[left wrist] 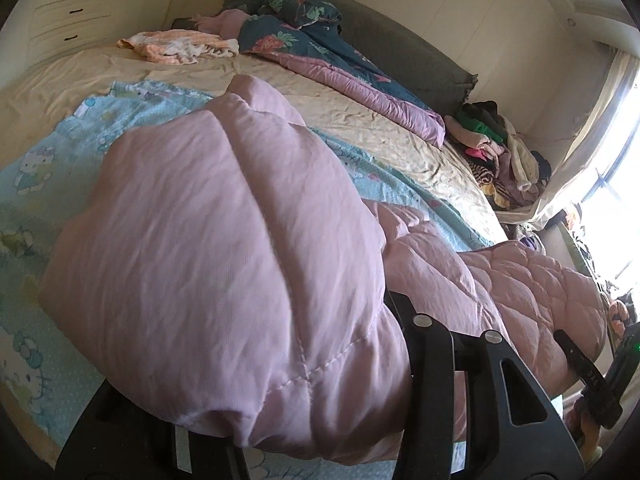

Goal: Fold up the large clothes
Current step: 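Lift the grasped edge and fold it over the rest of the jacket with both grippers, then lay the folded edge down, open both grippers and pull them back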

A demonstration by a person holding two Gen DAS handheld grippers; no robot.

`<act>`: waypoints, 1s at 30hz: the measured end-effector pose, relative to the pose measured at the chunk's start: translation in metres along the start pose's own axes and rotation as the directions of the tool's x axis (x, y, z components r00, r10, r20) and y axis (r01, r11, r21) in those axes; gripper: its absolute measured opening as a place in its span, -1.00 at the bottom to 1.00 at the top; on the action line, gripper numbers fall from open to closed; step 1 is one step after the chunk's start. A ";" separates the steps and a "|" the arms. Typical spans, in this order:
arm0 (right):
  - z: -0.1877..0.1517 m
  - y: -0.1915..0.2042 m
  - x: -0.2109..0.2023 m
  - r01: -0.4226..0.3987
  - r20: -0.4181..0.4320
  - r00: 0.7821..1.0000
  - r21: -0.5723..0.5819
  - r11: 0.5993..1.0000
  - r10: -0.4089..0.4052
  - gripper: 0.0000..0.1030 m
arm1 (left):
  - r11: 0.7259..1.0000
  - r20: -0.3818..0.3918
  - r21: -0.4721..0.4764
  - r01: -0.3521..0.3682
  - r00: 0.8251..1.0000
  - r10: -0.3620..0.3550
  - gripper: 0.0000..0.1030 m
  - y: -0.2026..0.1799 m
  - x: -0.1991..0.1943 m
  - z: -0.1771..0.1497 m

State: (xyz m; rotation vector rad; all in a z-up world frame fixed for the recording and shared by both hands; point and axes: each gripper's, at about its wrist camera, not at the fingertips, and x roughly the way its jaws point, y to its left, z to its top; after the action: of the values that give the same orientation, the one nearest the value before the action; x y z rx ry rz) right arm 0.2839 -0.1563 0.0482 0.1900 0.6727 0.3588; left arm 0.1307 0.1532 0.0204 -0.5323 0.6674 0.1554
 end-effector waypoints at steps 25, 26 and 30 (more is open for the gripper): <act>-0.072 -0.065 0.026 0.035 -0.162 0.987 0.318 0.947 0.018 0.52 | 0.998 -0.069 -0.039 -0.039 0.997 0.037 0.24 0.033 0.010 -0.049; -0.073 -0.067 0.023 0.037 -0.164 0.986 0.326 0.945 0.018 0.58 | 0.998 -0.071 -0.044 -0.036 0.997 0.033 0.35 0.036 0.007 -0.051; -0.077 -0.072 0.009 0.048 -0.169 0.986 0.326 0.944 0.009 0.77 | 0.998 -0.075 -0.042 -0.039 0.997 0.036 0.60 0.041 -0.004 -0.053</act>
State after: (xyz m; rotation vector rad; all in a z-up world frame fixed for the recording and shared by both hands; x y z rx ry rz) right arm 0.2603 -0.2145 -0.0369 0.4759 0.9006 0.2420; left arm 0.0864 0.1608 -0.0295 -0.5695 0.7478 0.1867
